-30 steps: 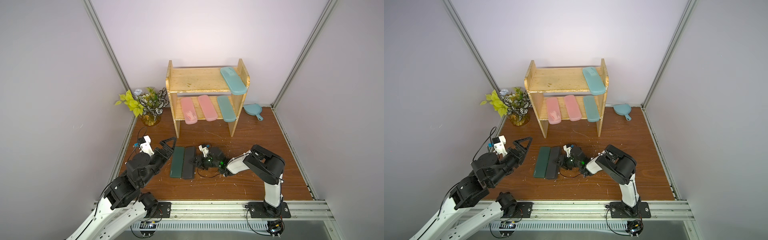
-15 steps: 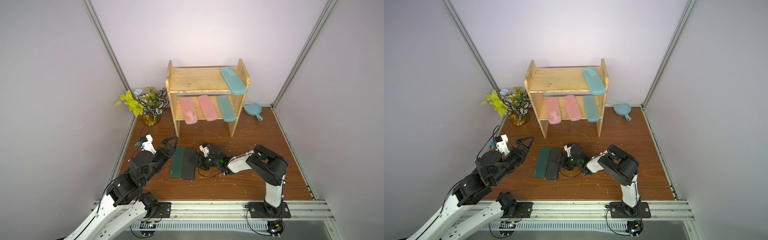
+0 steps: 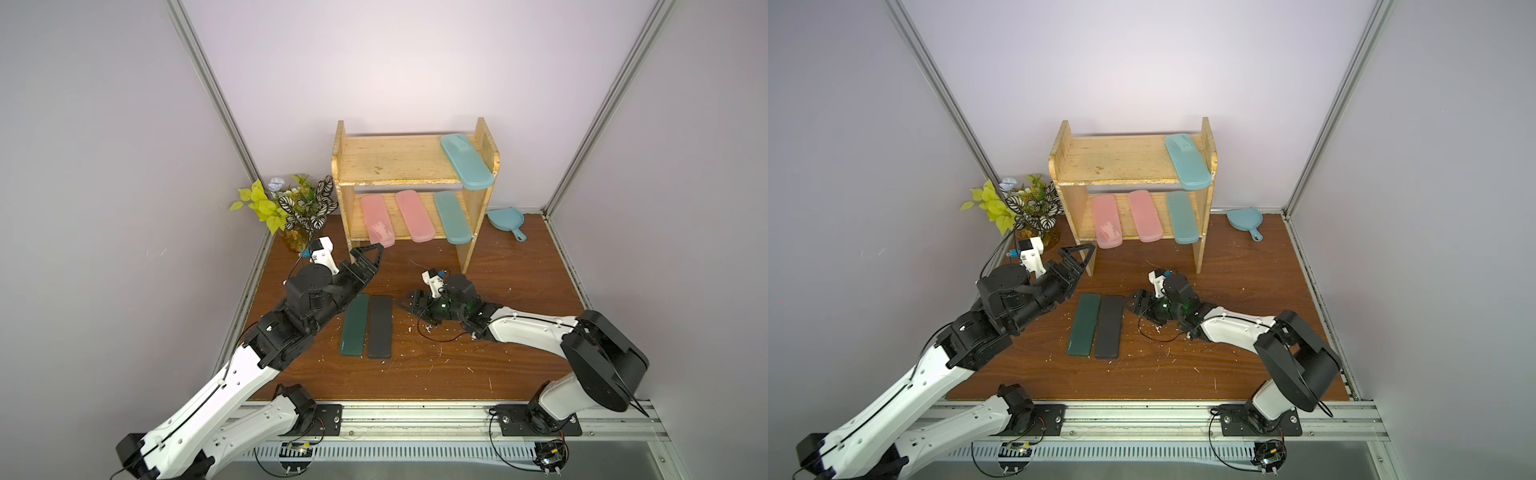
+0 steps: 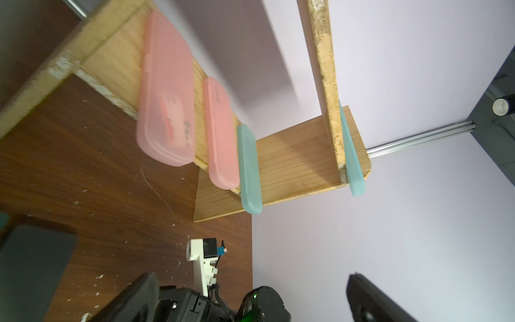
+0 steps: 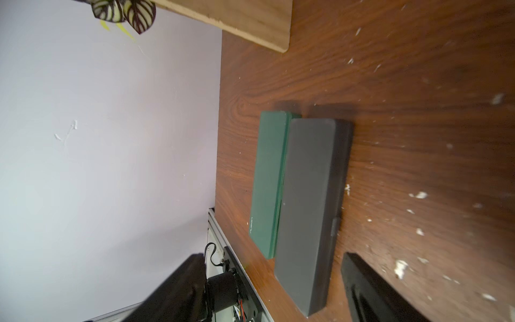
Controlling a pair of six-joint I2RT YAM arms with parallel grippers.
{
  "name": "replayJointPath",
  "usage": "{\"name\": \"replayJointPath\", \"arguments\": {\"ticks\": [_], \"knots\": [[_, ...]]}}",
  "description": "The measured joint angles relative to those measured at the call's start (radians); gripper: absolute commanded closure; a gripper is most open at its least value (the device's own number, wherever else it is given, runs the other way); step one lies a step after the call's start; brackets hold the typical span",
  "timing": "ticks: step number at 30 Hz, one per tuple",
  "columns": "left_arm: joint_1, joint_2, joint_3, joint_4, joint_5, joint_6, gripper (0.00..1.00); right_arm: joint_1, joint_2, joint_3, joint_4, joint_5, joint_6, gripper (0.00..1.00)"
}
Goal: Remove the pencil cases from the shelf
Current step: Place the pencil case at the center of the board, then pick up the pencil case from the shelf.
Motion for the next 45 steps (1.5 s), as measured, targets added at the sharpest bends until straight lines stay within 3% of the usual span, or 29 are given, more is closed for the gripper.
{"name": "replayJointPath", "arguments": {"ticks": [3,16,30,45], "knots": [[0.000,0.076,0.038,0.063,0.037,-0.001,0.00,-0.037,-0.105,-0.019,-0.100,0.022,-0.051,0.01],[-0.004,0.409,0.289,0.373,0.121,-0.062,0.01,-0.153,-0.550,-0.020,-0.417,0.163,-0.235,0.01],[-0.049,0.700,0.578,0.474,0.111,-0.123,0.15,-0.169,-0.766,0.009,-0.547,0.344,-0.303,0.06],[-0.076,0.900,0.771,0.467,0.109,-0.136,0.39,-0.171,-0.888,0.009,-0.603,0.449,-0.311,0.09]]}}
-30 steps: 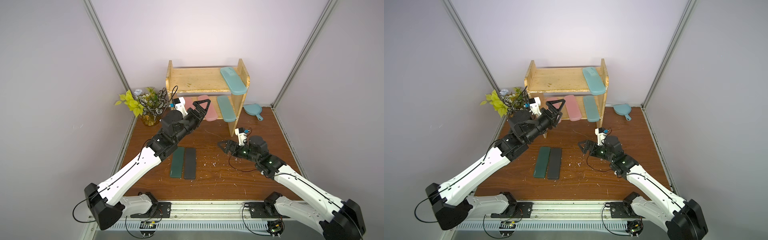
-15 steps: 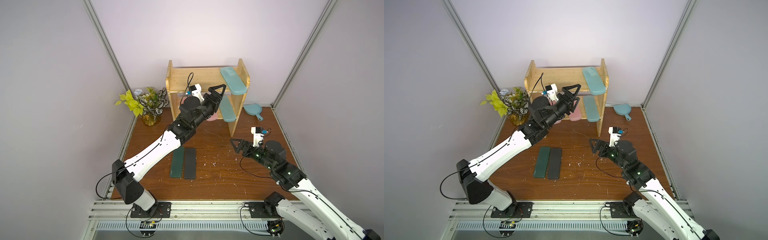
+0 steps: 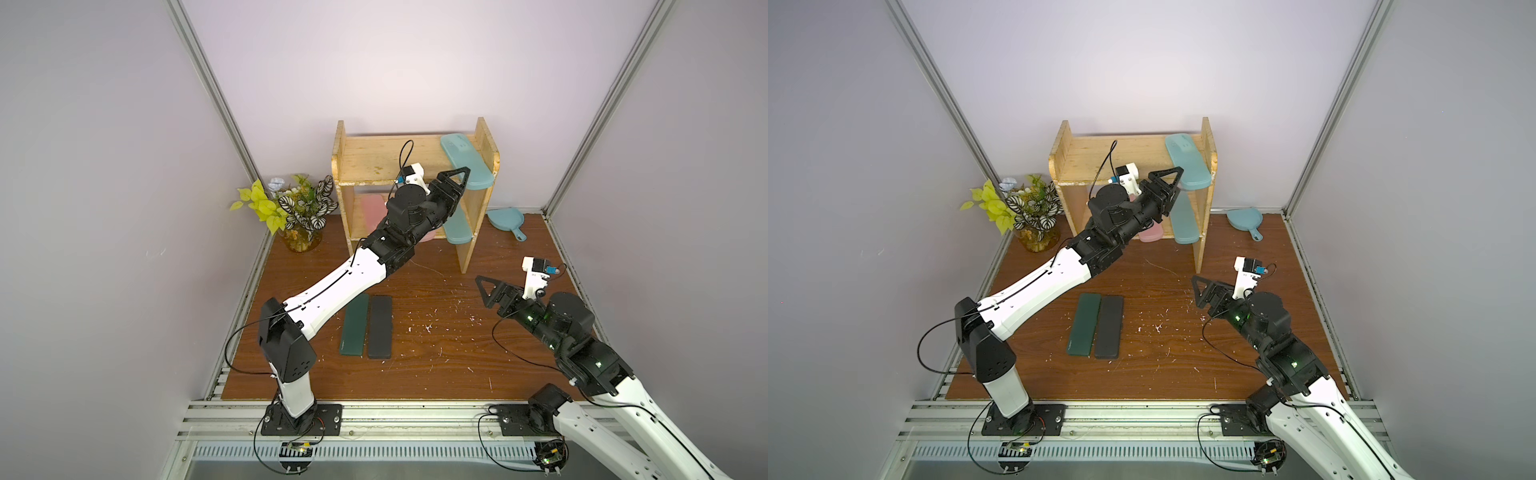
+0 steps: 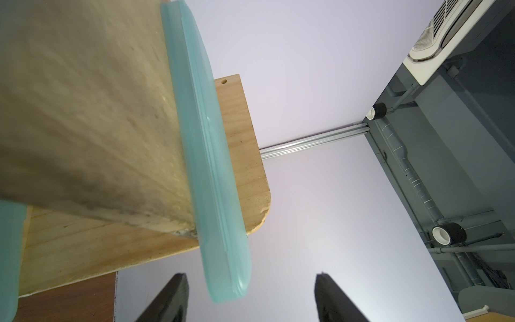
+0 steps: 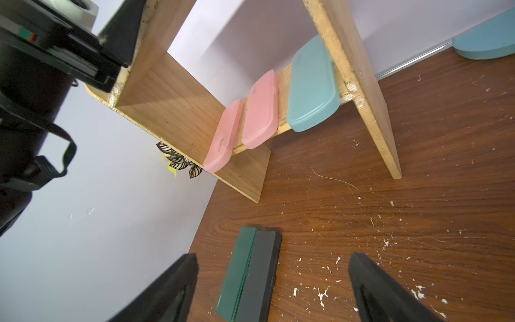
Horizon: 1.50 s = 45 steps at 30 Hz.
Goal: Remove the pencil cases from the shelf
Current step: Pick up the pencil case from the shelf.
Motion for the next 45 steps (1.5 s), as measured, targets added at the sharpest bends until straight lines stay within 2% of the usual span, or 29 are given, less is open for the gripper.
{"name": "replayJointPath", "arguments": {"ticks": [20,26,45], "knots": [[-0.006,0.087,0.098,-0.040,-0.006,0.001,0.55,0.000,-0.070,-0.001,-0.035,0.043,0.000,0.09],[-0.007,0.088,0.101,-0.041,-0.007,0.003,0.67,0.000,-0.086,-0.001,-0.050,0.051,0.000,0.09],[-0.009,0.103,0.101,-0.024,-0.006,0.006,0.86,0.000,-0.115,0.000,-0.087,0.071,0.000,0.11]]}}
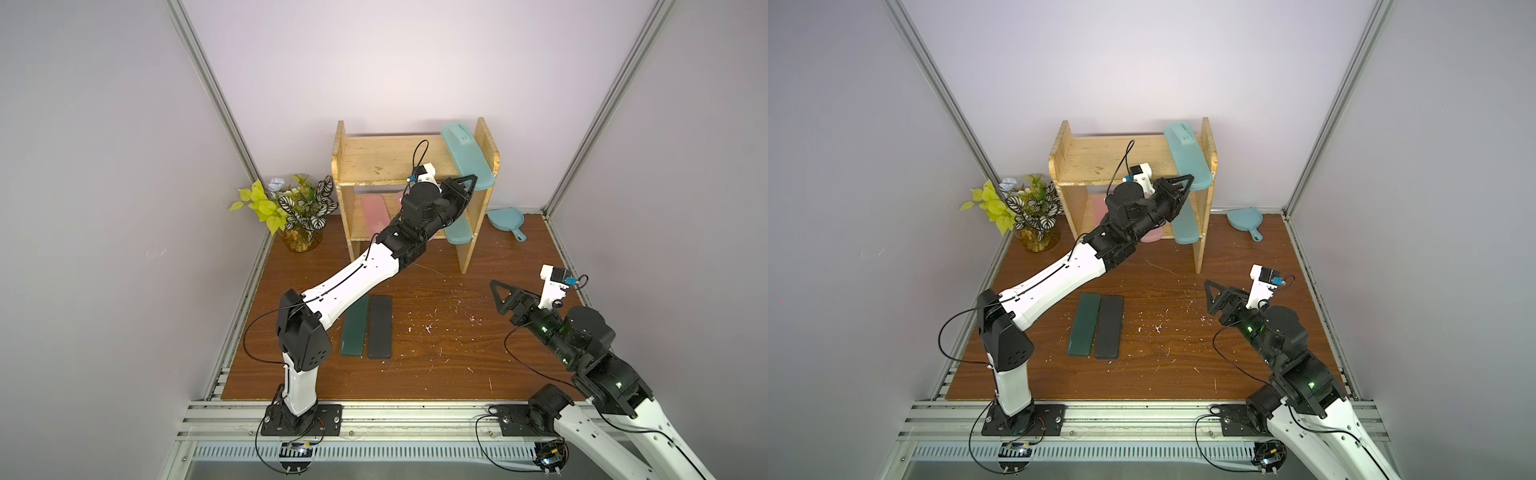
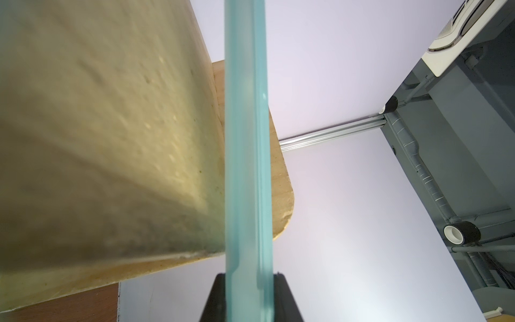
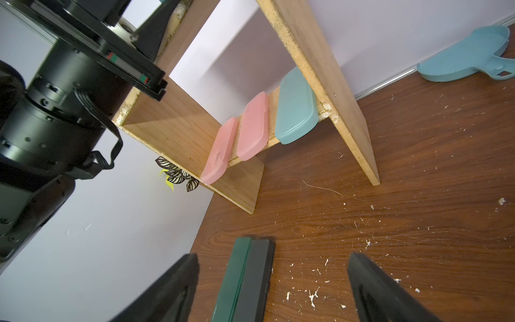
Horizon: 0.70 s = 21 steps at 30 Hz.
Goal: Remove the pencil cases from the shelf
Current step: Pick up the pencil case from the shelf.
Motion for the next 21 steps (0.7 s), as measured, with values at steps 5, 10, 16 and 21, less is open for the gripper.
{"name": "replayJointPath", "arguments": {"ticks": [5,10,16,21], "knots": [[-0.001,-0.003,-0.001,0.004,0.001,0.003,0.87,0.000,0.022,0.038,-0.014,-0.001,0.000,0.10],[-0.001,-0.042,-0.039,0.003,0.002,0.023,0.91,0.000,0.082,0.098,-0.011,-0.018,-0.001,0.10],[-0.001,-0.164,-0.160,-0.008,0.002,0.060,0.95,0.000,0.167,0.144,0.024,-0.069,-0.001,0.11],[0.000,-0.314,-0.318,0.011,0.013,0.083,0.97,-0.002,0.225,0.186,0.080,-0.132,0.006,0.11]]}}
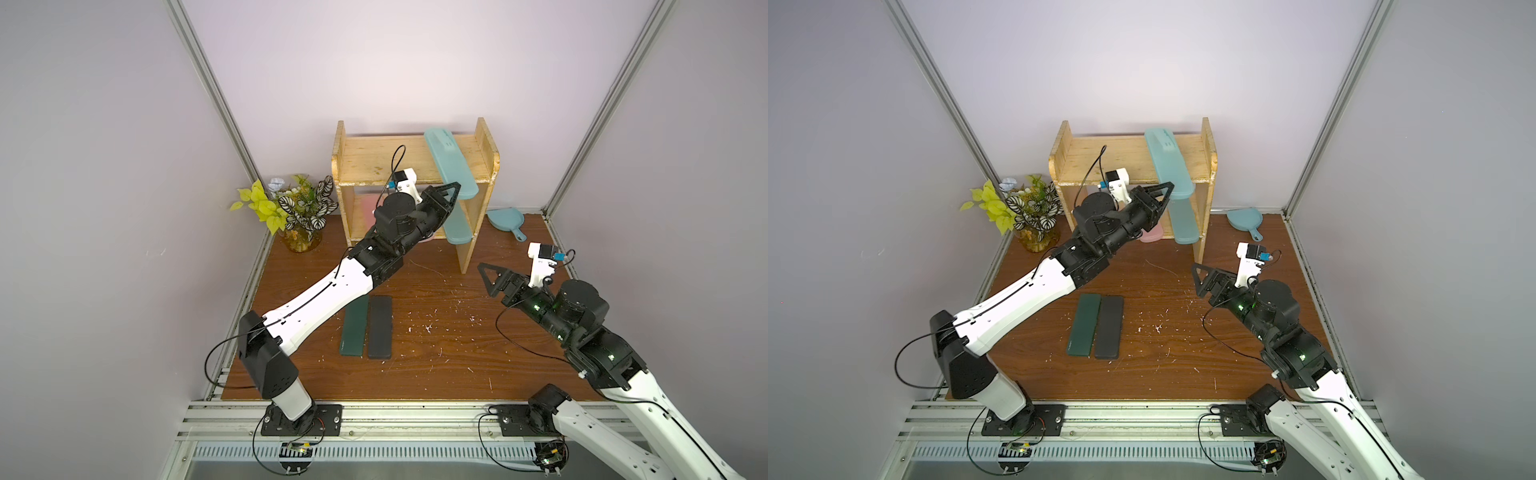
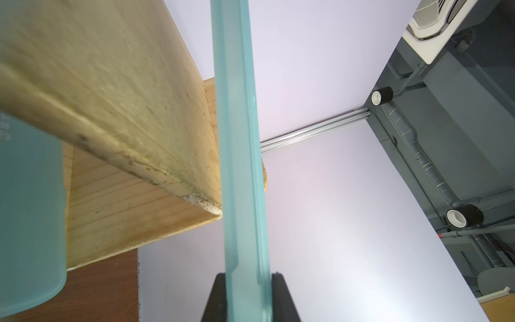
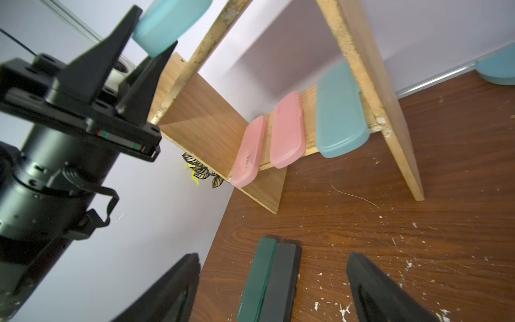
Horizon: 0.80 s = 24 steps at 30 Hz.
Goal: Remove the pencil cases from the shelf
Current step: Pick up the pencil case from the shelf.
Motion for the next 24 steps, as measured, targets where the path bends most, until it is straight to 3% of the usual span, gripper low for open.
{"name": "replayJointPath", "arguments": {"ticks": [12,24], "knots": [[0.008,-0.397,-0.425,0.045,0.081,0.037,0.99,-0.034,0.131,0.016,0.336,-0.301,0.161,0.11],[0.010,-0.674,-0.613,0.004,0.178,0.042,1.00,-0.058,0.256,0.020,0.594,-0.495,0.355,0.16]]}}
